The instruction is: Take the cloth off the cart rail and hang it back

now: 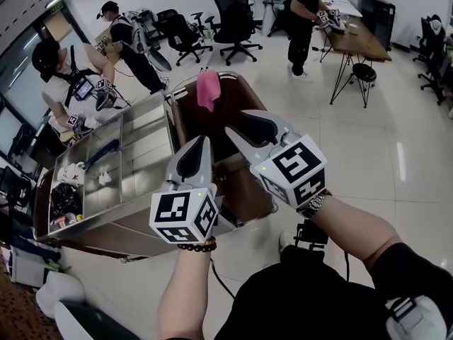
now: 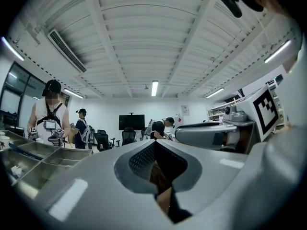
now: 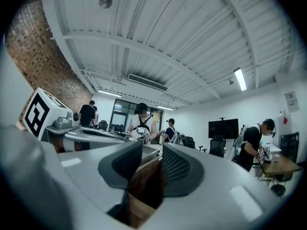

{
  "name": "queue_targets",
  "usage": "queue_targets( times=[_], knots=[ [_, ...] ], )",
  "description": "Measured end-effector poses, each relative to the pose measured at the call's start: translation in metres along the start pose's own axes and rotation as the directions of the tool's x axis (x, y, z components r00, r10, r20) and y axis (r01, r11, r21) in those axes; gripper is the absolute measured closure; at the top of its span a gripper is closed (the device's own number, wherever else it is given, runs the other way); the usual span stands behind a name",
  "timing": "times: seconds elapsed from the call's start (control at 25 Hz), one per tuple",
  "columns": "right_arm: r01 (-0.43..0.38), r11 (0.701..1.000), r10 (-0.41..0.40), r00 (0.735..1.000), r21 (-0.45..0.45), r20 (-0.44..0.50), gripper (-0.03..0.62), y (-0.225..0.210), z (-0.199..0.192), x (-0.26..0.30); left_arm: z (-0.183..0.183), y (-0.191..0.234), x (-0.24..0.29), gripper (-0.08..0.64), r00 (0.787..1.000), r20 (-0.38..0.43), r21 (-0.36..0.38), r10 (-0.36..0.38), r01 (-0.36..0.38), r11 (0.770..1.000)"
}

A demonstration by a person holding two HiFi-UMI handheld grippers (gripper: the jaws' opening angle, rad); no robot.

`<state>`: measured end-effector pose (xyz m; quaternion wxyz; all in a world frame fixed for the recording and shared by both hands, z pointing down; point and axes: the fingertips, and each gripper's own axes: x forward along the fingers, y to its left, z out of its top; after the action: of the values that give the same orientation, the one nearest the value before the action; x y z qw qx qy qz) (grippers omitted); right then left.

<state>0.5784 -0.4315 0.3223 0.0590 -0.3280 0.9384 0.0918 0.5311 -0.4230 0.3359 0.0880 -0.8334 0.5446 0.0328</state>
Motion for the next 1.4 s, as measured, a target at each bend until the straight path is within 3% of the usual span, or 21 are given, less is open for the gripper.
queue_targets(
  times=[0.24,0.56,0.92,1.04,1.16,1.4],
  knots=[
    [0.019,0.999,-0.017,0.998,0.044,-0.060,0.457,-0.027,-0.032,0.046,-0.013,0.029,0.032,0.557,1.000,-0.026,-0.010,0.005,-0.005,1.000],
    [0.032,0.996,-0.021,0.992,0.085,-0.121,0.443,-0.100,-0.064,0.115,-0.029,0.076,0.111,0.557,0.996,-0.081,-0.042,0.049,-0.052,0.998],
    [0.007,0.989,0.021,0.981,0.147,-0.191,0.430,-0.168,-0.112,0.212,-0.057,0.140,0.198,0.557,0.985,-0.124,-0.099,0.120,-0.132,0.986],
    [0.004,0.987,0.031,0.975,0.160,-0.220,0.426,-0.187,-0.139,0.245,-0.081,0.159,0.226,0.555,0.981,-0.149,-0.131,0.120,-0.140,0.981],
    [0.002,0.985,0.042,0.966,0.171,-0.255,0.423,-0.197,-0.171,0.276,-0.111,0.180,0.246,0.554,0.973,-0.190,-0.160,0.129,-0.160,0.974],
    [0.023,0.979,0.051,0.932,0.201,-0.358,0.408,-0.233,-0.213,0.351,-0.135,0.243,0.303,0.545,0.947,-0.283,-0.200,0.153,-0.214,0.956]
  ],
)
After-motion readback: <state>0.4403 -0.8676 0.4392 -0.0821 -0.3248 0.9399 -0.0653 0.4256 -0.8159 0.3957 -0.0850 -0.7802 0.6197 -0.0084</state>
